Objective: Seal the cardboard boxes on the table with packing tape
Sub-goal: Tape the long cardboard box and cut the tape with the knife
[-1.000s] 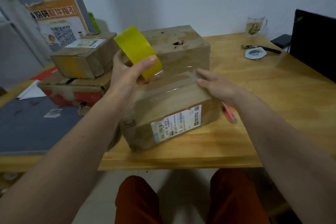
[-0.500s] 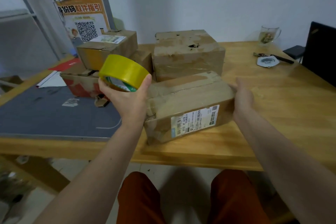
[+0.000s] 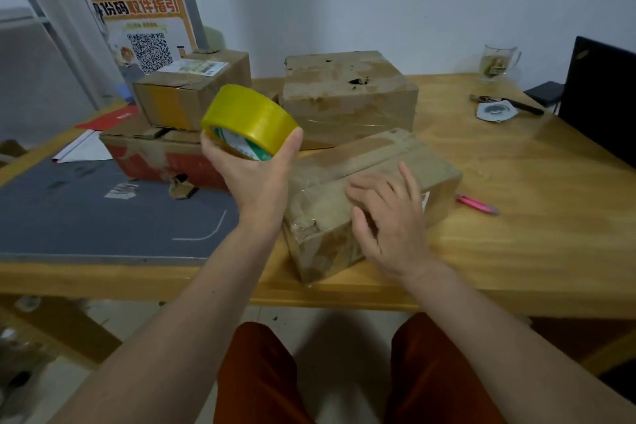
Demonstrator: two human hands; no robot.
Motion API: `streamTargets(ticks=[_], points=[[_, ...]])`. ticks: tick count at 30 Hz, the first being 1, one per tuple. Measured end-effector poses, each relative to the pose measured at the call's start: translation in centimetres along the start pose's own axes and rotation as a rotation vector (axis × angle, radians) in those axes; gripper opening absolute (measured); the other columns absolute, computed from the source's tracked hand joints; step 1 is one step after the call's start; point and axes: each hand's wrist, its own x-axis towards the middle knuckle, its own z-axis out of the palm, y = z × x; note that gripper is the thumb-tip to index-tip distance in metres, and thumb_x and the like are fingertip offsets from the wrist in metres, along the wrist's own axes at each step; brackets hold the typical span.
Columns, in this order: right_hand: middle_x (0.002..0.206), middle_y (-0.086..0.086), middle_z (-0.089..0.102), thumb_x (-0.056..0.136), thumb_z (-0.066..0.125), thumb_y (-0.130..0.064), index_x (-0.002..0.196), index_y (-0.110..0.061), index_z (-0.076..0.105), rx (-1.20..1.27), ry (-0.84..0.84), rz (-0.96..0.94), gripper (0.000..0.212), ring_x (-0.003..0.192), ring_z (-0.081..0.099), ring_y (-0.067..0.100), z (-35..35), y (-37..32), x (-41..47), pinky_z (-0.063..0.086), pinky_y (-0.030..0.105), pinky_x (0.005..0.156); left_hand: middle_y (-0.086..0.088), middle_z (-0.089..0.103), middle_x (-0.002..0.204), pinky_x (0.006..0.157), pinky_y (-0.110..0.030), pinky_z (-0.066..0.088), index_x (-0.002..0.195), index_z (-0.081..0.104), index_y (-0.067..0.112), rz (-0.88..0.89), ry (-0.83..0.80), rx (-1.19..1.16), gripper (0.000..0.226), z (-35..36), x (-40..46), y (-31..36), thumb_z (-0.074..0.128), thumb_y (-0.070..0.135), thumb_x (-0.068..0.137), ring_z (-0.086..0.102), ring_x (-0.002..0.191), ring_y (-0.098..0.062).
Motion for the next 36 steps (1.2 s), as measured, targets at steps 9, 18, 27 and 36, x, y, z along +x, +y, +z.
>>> streamTargets(ticks=[9, 18, 27, 36], points=[[0.156, -0.001, 0.022, 0.080, 0.053, -0.067, 0.151, -0.023, 0.018, 0.647, 0.168, 1.054, 0.090, 0.143, 0.022, 0.014, -1.1, -2.4, -2.4, 0.024, 0.042, 0.118, -0.004, 0.052, 0.138, 0.097, -0.047, 0.054, 0.148, 0.026, 0.017, -0.226, -0.312, 0.038, 0.102, 0.1, 6.0, 0.6, 0.089, 0.028, 0.070, 0.058, 0.121, -0.026], [0.160, -0.010, 0.011, 0.088, 0.057, -0.054, 0.154, -0.033, -0.002, 0.979, 0.043, 1.227, 0.091, 0.146, 0.017, 0.016, -0.1, -3.8, -0.4, 0.021, 0.045, 0.119, -0.001, 0.062, 0.127, 0.100, -0.046, 0.052, 0.143, 0.043, 0.019, -0.471, -0.184, -0.080, 0.092, 1.2, 3.8, 0.1, 0.090, 0.038, 0.066, 0.063, 0.113, -0.022], [0.116, -0.009, 0.065, 0.079, 0.071, -0.031, 0.133, -0.053, 0.044, 1.277, -0.023, 1.307, 0.064, 0.103, 0.063, 0.020, -4.1, -0.4, 1.2, 0.056, 0.039, 0.068, -0.008, 0.066, 0.122, 0.086, -0.042, 0.060, 0.130, 0.056, 0.019, -0.733, -0.031, -0.488, 0.066, 2.3, 0.1, 4.6, 0.080, 0.047, 0.076, 0.068, 0.105, -0.026], [0.118, 0.021, 0.066, 0.092, 0.028, -0.031, 0.114, -0.012, 0.070, 2.057, 0.295, 1.416, 0.051, 0.097, 0.066, 0.041, -8.1, 5.6, 1.0, 0.045, 0.059, 0.087, -0.012, 0.061, 0.122, 0.070, -0.036, 0.060, 0.128, 0.055, 0.015, -0.597, -0.207, -0.858, 0.061, 4.5, 0.2, 11.3, 0.081, 0.036, 0.077, 0.065, 0.106, -0.031]])
